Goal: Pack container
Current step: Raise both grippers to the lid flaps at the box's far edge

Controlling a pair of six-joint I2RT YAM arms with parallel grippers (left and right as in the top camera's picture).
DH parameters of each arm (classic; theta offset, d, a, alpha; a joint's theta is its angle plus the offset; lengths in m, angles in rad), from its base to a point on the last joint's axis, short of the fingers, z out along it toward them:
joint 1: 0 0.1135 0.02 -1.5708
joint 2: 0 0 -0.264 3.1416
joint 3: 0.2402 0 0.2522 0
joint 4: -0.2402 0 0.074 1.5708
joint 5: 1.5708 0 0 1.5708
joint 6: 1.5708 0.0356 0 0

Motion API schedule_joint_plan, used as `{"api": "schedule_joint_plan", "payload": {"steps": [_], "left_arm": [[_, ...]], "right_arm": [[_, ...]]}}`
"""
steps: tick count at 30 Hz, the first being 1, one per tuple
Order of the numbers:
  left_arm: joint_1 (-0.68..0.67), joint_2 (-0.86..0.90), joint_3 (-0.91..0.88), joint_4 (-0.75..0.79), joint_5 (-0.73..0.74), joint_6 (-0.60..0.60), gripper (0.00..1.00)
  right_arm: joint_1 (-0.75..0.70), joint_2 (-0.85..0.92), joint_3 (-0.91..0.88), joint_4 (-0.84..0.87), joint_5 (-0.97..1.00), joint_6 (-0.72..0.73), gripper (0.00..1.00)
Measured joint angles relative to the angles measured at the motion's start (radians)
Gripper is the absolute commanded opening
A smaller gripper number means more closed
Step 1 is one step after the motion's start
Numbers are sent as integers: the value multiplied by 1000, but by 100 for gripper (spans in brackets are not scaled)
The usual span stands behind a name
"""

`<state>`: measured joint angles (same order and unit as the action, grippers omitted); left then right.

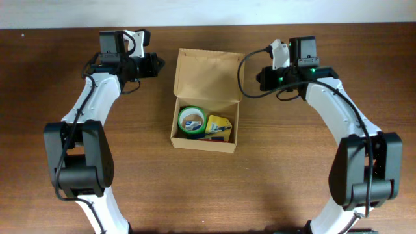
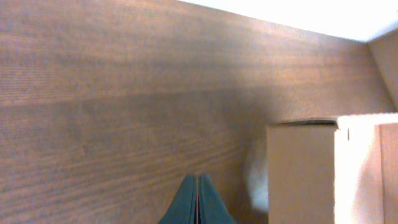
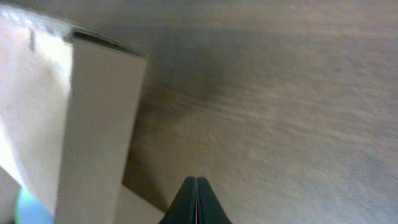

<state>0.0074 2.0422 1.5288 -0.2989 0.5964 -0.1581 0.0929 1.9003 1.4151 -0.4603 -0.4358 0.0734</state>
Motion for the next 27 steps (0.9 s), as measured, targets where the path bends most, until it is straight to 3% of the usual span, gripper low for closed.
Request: {"api": "schedule_joint_plan", "payload": {"steps": [13, 20, 27], "left_arm": [[0, 78, 14, 57, 64, -97, 2], [-10, 240, 145, -24, 152, -131, 1], [-41, 254, 196, -41, 219, -135, 1]], "right_arm": [[0, 115, 0, 98, -109, 113, 4], [0, 115, 0, 99, -116, 120, 4], [0, 115, 0, 143, -154, 140, 4]]}}
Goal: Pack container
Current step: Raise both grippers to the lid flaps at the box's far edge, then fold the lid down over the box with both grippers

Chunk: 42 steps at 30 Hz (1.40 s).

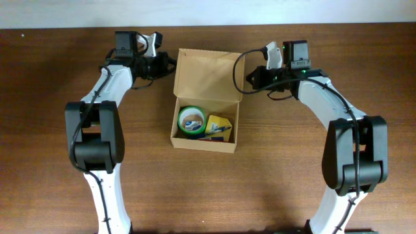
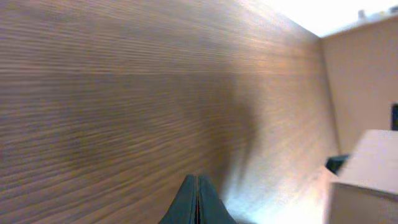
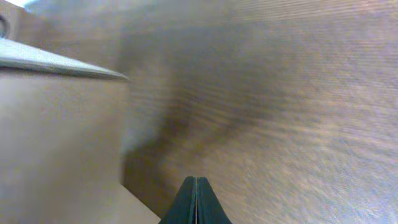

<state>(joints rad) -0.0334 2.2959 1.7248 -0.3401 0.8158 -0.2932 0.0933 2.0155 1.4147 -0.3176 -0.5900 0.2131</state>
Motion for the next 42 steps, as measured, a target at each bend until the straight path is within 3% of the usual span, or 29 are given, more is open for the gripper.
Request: {"api": "schedule_joint_plan", "payload": {"steps": [14, 23, 33, 42], "left_arm": [[-26, 0, 1, -13, 169, 14, 2], [-26, -53, 2, -191, 183, 161, 2], [-26, -310, 7, -383, 103, 362, 2], [-50, -346, 10, -593, -16, 451, 2]], "right_arm": [[0, 0, 0, 38, -237, 19, 4], [0, -2, 18, 26, -403, 19, 4], [18, -109, 35, -300, -419, -120, 4], [127, -140, 39, -561, -238, -282, 4]]}}
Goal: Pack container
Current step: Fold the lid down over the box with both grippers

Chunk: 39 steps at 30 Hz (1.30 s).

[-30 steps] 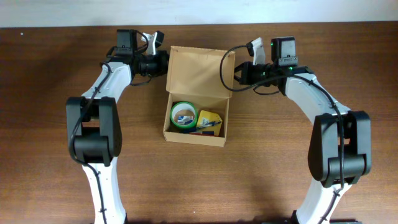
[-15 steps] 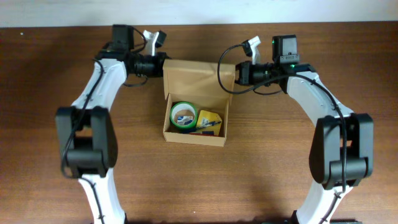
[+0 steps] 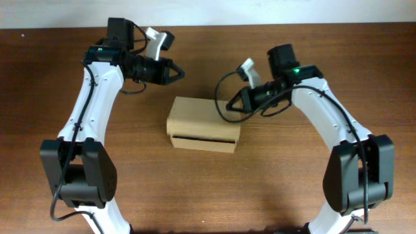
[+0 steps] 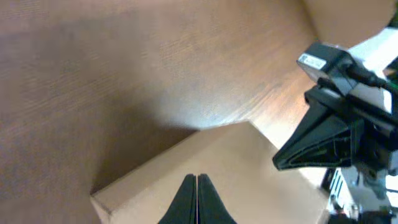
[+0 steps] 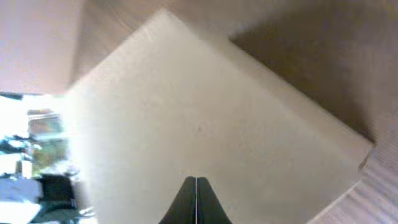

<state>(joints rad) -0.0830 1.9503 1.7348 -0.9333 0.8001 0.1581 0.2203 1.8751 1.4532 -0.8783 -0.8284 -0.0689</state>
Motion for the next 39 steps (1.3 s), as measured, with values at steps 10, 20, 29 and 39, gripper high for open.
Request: {"api": "schedule_joint_plan", "payload": {"steps": [10, 20, 29, 39], "left_arm": [[-28, -48, 0, -127, -139, 35, 2], [-37, -267, -17, -281, -243, 105, 2], [-112, -272, -278, -116, -262, 97, 2], [-117, -272, -489, 32, -266, 35, 2]], "right_arm": [[22, -11, 97, -213, 161, -42, 4], [68, -179, 116, -329, 272, -63, 4], [163, -187, -43, -218, 297, -61, 4], [160, -187, -215, -63, 315, -54, 4]]}}
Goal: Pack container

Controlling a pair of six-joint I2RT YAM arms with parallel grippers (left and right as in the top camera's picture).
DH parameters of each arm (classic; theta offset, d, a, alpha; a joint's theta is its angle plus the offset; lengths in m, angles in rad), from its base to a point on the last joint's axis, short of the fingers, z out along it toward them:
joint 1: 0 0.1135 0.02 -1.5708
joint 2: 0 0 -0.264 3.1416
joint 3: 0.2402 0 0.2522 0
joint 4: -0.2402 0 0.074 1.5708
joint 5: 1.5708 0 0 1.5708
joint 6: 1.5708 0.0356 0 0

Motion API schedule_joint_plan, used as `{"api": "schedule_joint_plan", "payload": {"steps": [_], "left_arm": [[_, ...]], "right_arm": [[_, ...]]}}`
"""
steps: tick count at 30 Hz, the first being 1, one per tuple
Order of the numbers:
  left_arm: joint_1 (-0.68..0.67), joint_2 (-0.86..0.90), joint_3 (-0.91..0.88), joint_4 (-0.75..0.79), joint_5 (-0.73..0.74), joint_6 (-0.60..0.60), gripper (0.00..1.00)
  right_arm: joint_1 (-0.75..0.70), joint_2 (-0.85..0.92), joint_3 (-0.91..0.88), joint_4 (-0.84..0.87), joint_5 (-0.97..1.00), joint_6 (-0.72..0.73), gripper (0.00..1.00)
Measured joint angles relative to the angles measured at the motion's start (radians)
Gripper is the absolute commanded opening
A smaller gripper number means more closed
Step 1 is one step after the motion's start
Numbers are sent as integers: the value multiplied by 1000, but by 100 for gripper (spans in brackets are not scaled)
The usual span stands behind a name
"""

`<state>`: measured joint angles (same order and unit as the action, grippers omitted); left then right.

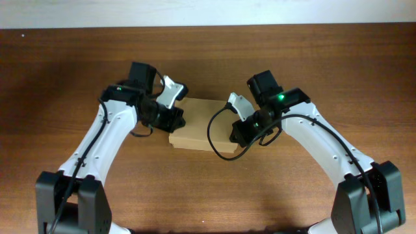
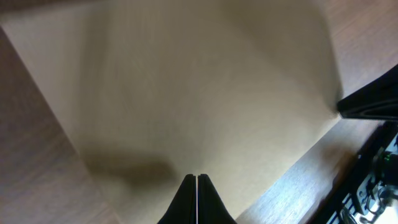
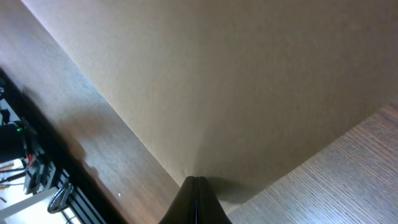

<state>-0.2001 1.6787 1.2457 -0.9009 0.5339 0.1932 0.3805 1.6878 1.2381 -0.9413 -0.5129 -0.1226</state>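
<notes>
The cardboard box [image 1: 203, 123] lies in the middle of the table with its lid down, so its contents are hidden. My left gripper [image 1: 178, 120] is shut, its tips at the lid's left end; in the left wrist view the tips [image 2: 196, 178] are close over the tan lid [image 2: 186, 81]. At the box's right front corner my right gripper [image 1: 234, 134] is also shut. The right wrist view shows its tips [image 3: 196, 180] at the lid's [image 3: 249, 68] edge. Whether either gripper touches the lid, I cannot tell.
The brown wooden table [image 1: 208, 195] runs all round the box. A pale wall strip [image 1: 208, 12] borders the far edge. The right wrist's black cable [image 1: 213, 130] loops over the box's right half.
Both grippers have come down and inward: the left from behind the box's back left, the right from its back right corner. They are now at the lid's two ends. The lid stays down.
The box first stood open, a green tape roll and a yellow item inside, with shut grippers either side of its raised lid. Then the grippers were close to the lid's back corners. Later the lid was down. Now both grippers are low at its ends.
</notes>
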Motion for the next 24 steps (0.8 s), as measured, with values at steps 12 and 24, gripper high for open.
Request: {"api": "schedule_joint_plan", "payload": {"steps": [12, 24], "left_arm": [[3, 0, -51, 31, 7, -23, 2], [3, -309, -86, 5, -3, -64, 2]], "right_arm": [[0, 0, -19, 21, -3, 12, 4], [0, -126, 72, -113, 38, 37, 4]]}}
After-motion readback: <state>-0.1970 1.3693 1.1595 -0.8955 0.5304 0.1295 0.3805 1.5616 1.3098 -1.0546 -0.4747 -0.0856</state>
